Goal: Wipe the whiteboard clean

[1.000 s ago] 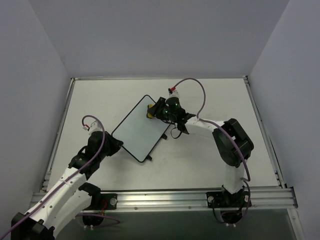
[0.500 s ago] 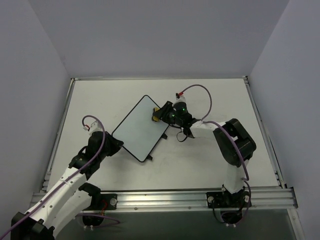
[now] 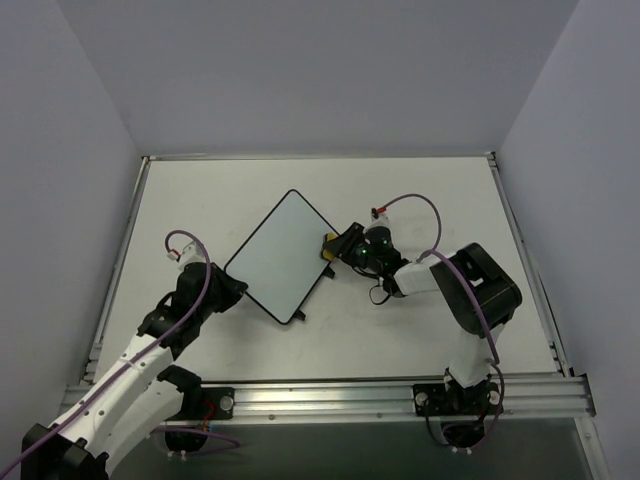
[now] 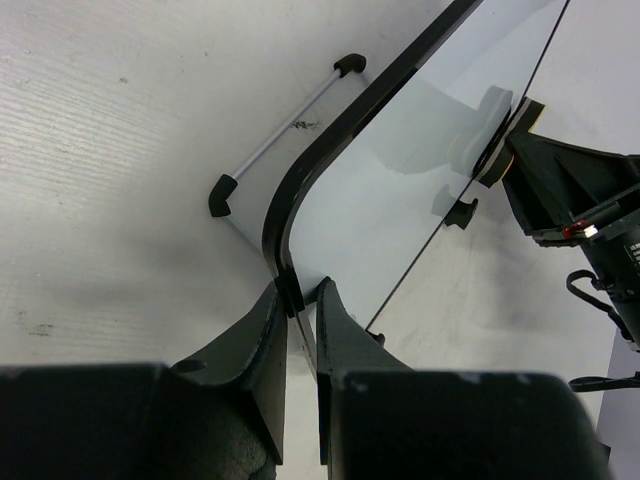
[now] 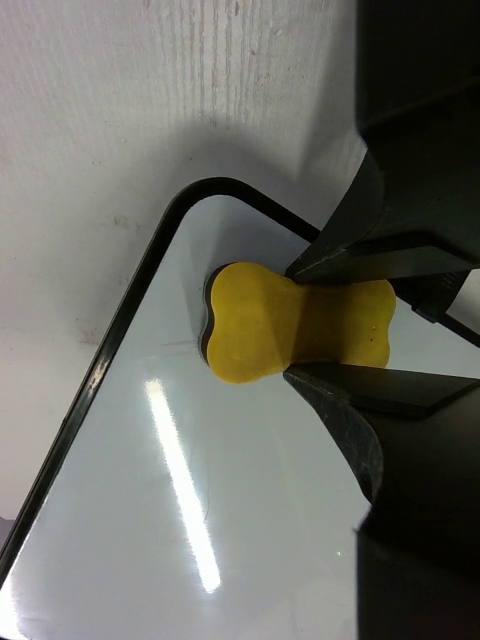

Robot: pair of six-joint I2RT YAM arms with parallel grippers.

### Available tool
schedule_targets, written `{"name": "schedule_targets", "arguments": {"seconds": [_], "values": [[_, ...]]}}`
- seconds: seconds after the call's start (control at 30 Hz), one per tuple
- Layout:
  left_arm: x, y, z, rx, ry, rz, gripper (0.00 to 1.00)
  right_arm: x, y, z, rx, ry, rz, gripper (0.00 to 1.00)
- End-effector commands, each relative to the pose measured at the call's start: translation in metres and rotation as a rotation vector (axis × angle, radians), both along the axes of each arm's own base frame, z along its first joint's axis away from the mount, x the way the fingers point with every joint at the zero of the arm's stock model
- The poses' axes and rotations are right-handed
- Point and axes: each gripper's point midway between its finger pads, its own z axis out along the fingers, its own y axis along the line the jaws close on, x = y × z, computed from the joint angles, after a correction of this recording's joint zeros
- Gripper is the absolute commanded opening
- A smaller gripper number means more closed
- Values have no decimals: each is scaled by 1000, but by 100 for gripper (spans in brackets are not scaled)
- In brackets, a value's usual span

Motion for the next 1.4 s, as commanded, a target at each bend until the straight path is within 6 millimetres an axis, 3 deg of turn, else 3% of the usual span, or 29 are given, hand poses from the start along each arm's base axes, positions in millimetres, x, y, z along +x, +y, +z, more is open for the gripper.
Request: {"name": "schedule_targets", "arguments": {"seconds": [0.0, 0.2, 0.37, 0.53, 0.6, 0.63, 0.7, 0.73, 0.83, 0.9, 1.0, 1.07, 1.37], "values": [[-47, 27, -69, 193, 262, -29, 2, -48, -5, -64, -157, 204, 77, 0], [-47, 28, -68, 191, 271, -22, 2, -49, 12, -48, -257, 138, 86, 0], [-48, 28, -68, 192, 275, -18, 2, -62, 45, -36, -276, 85, 138, 0], [-47, 28, -68, 194, 273, -20, 2, -65, 99, -24, -264, 37, 225, 0], [-47, 28, -68, 193, 272, -22, 2, -77, 121, -29, -293, 36, 272, 0], [-47, 28, -69, 195, 274, -22, 2, -71, 141, -13, -273, 3, 283, 0], [-47, 27, -68, 196, 271, -21, 2, -85, 163, -17, -315, 0, 321, 0], [-47, 28, -68, 196, 272, -21, 2, -83, 179, -4, -303, -30, 322, 0], [-48, 28, -70, 199, 275, -22, 2, -99, 200, -9, -355, -30, 339, 0], [-47, 28, -69, 199, 272, -22, 2, -110, 205, -20, -385, -14, 345, 0], [-48, 28, -69, 200, 273, -22, 2, -115, 193, -37, -425, 15, 322, 0], [-47, 28, -69, 200, 270, -23, 2, -115, 175, -51, -466, 35, 298, 0], [-47, 28, -68, 201, 267, -18, 2, -88, 110, -55, -495, 81, 165, 0]]}}
